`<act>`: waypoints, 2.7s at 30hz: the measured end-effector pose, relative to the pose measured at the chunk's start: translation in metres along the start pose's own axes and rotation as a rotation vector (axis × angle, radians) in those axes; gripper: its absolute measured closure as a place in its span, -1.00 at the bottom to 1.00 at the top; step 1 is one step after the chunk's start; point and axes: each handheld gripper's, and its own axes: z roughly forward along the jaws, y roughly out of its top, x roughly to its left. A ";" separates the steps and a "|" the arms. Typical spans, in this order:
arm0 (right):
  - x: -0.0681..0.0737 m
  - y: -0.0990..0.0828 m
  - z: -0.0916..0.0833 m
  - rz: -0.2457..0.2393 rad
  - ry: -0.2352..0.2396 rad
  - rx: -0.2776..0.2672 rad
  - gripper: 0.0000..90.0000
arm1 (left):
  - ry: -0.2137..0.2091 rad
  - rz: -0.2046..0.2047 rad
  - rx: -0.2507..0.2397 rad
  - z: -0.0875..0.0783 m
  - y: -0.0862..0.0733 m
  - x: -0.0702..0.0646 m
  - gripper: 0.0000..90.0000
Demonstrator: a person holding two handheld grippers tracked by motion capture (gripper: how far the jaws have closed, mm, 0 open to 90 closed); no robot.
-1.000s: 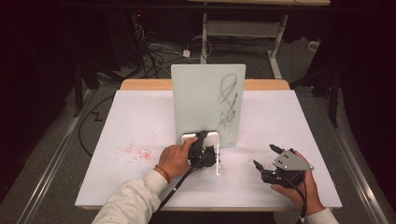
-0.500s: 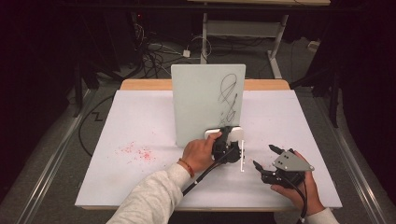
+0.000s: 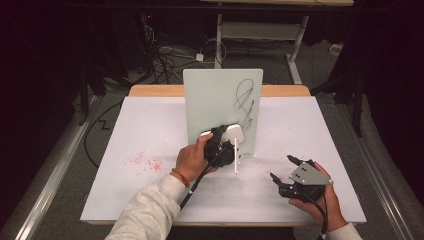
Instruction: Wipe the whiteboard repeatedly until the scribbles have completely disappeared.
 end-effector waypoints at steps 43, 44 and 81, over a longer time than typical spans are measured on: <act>0.001 -0.001 0.000 -0.011 -0.020 0.011 -0.41 | 0.011 -0.179 0.013 -0.002 -0.005 -0.004 -0.37; 0.001 -0.001 0.001 -0.008 -0.021 0.013 -0.42 | 0.015 -0.187 0.008 -0.001 -0.001 0.000 -0.37; -0.004 -0.004 0.000 0.015 -0.017 0.011 -0.42 | 0.060 -0.287 -0.059 0.004 0.059 0.053 -0.37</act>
